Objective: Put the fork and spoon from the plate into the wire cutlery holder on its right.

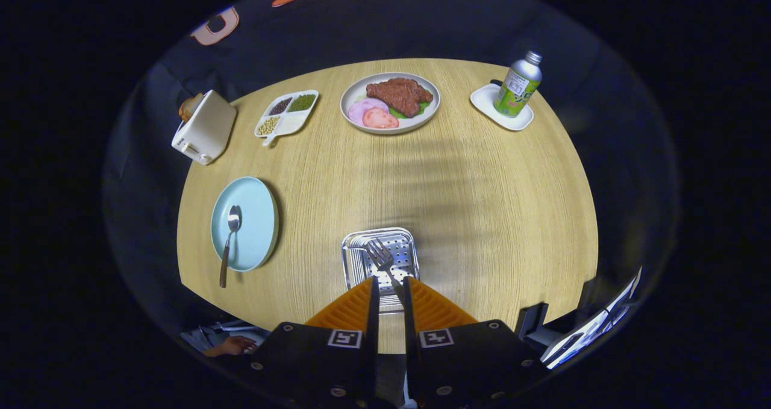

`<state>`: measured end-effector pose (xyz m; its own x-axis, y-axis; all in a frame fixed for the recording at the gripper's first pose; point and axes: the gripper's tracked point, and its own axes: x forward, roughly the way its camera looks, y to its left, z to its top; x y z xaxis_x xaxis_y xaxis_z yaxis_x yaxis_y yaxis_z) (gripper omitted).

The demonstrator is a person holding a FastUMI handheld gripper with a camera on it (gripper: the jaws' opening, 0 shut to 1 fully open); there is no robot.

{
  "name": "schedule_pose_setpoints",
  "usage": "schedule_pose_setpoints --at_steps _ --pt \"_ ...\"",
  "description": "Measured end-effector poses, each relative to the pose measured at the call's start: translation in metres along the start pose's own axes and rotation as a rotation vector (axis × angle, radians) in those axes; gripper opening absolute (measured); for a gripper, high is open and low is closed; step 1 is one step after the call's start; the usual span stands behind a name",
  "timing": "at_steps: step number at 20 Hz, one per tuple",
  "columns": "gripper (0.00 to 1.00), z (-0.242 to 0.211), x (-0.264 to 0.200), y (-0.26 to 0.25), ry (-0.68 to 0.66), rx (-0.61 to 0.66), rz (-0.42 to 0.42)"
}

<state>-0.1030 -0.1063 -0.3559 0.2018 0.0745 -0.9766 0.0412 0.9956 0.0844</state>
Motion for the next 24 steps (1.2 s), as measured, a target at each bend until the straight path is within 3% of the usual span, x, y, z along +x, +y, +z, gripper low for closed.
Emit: schedule_pose_setpoints --at_steps 4,7,15,24 --pt "0.4 0.026 -0.016 0.027 -0.158 0.005 0.041" --pt "0.46 0.046 -0.034 0.048 -0.275 0.003 0.064" --pt "0.68 0.131 -0.122 0.096 -0.859 0.036 0.011" --pt "0.94 0.162 -0.191 0.158 -1.21 -0.039 -0.041"
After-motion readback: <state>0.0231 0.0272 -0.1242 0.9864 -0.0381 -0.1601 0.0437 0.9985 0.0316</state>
